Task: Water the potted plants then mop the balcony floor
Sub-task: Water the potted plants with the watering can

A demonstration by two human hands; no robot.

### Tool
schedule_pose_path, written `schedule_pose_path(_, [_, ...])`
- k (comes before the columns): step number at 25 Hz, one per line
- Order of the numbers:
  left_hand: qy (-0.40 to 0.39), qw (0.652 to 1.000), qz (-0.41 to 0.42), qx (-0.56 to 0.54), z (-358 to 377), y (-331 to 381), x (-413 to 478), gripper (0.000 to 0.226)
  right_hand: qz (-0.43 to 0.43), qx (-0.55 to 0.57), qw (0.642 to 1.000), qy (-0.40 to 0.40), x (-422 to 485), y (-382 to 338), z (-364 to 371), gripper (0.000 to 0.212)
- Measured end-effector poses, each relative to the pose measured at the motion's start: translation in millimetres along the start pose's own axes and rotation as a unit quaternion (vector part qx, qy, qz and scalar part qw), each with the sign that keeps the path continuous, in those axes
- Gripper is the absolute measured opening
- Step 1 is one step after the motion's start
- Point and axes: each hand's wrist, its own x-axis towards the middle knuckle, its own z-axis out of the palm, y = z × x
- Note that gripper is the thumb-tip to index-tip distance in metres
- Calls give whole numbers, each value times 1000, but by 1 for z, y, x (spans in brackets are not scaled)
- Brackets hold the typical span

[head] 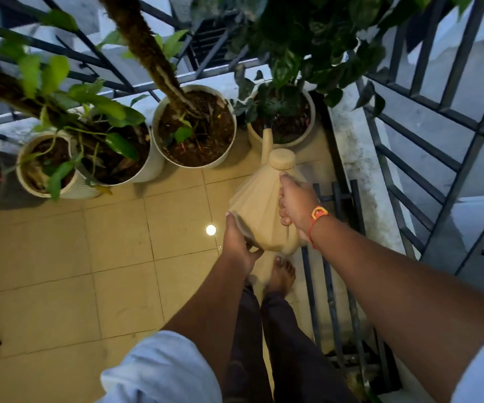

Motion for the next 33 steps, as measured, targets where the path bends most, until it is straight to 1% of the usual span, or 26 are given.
schedule_pose_path(2, [3, 1000, 17, -3, -14, 6, -8, 86, 10, -8, 1000, -16, -7, -3, 14, 36])
schedule_pose_path(5, [-7, 999, 32, -11, -41, 23, -15, 61, 16, -35, 998, -47, -20, -9, 48, 36])
schedule_pose_path(6, [-17, 999, 30, -15, -49, 29, -15, 57, 18, -38, 997, -57, -25, -13, 59, 37])
schedule_pose_path(10, [-51, 997, 39, -33, -84, 55, -20, 77, 50, -41, 993, -97, -45, -32, 97, 38])
schedule_pose_path(15, [-15, 999, 31, -18, -115, 81, -25, 93, 73, -50, 990, -107, -57, -48, 131, 36])
schedule_pose_path(17, [2, 1000, 31, -2, -119, 94, -31, 94, 82, -46, 991, -100, -60, -56, 139, 35])
schedule_pose_path(21, [24, 999, 18, 12, -116, 113, -45, 98, 79, -63, 991, -84, -63, -76, 144, 31])
schedule_pose_path(25, [30, 999, 8, 10, -111, 121, -46, 113, 71, -95, 990, -75, -64, -97, 146, 33])
schedule_pose_path(29, [42, 999, 10, -1, -106, 132, -52, 108, 71, -116, 988, -78, -65, -113, 152, 33])
schedule_pose_path(33, [44, 999, 11, -8, -103, 140, -59, 102, 89, -113, 986, -85, -66, -124, 156, 34])
